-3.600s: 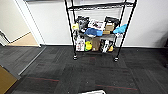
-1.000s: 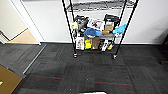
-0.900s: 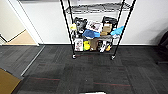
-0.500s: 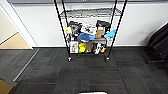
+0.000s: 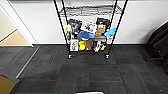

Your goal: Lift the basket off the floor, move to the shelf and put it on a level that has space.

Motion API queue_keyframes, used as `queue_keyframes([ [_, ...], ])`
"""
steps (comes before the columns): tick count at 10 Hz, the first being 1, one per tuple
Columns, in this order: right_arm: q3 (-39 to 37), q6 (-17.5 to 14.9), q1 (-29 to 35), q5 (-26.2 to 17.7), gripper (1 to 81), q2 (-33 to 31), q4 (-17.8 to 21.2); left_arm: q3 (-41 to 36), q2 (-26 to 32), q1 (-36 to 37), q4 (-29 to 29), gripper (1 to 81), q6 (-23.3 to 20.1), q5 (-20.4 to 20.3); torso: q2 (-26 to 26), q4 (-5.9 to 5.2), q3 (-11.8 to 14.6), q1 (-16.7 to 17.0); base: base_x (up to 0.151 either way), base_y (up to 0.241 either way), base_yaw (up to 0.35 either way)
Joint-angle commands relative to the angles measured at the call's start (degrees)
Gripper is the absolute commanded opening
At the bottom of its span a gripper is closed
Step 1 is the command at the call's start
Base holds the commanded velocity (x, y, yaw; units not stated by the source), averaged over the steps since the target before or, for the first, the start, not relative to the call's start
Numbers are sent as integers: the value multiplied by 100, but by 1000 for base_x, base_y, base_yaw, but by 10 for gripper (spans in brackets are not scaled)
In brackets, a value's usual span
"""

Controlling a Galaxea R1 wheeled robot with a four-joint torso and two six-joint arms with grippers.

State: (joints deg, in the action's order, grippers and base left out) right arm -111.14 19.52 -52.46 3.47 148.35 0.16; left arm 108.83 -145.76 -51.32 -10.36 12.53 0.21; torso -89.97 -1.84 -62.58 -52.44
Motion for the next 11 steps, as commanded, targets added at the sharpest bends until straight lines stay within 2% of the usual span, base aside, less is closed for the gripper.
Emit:
queue_keyframes([
  [1,559,87,477,-31,10,-180,-69,-538,127,504,-80,10,83,163,573,0,303,369,0,0,0],
  [2,595,87,477,-31,10,-197,-69,-529,91,513,-71,10,83,181,745,0,521,481,0,0,0],
  [4,586,88,485,-23,10,-189,-69,-485,29,540,-62,10,83,199,1047,0,739,671,0,0,0],
  [7,604,96,582,-14,10,-206,-69,-222,-164,697,-98,10,83,304,1633,0,1286,1058,0,0,0],
  [11,665,96,626,-13,10,-232,-69,-300,-164,786,-150,10,83,357,2416,0,2015,1574,0,0,0],
])
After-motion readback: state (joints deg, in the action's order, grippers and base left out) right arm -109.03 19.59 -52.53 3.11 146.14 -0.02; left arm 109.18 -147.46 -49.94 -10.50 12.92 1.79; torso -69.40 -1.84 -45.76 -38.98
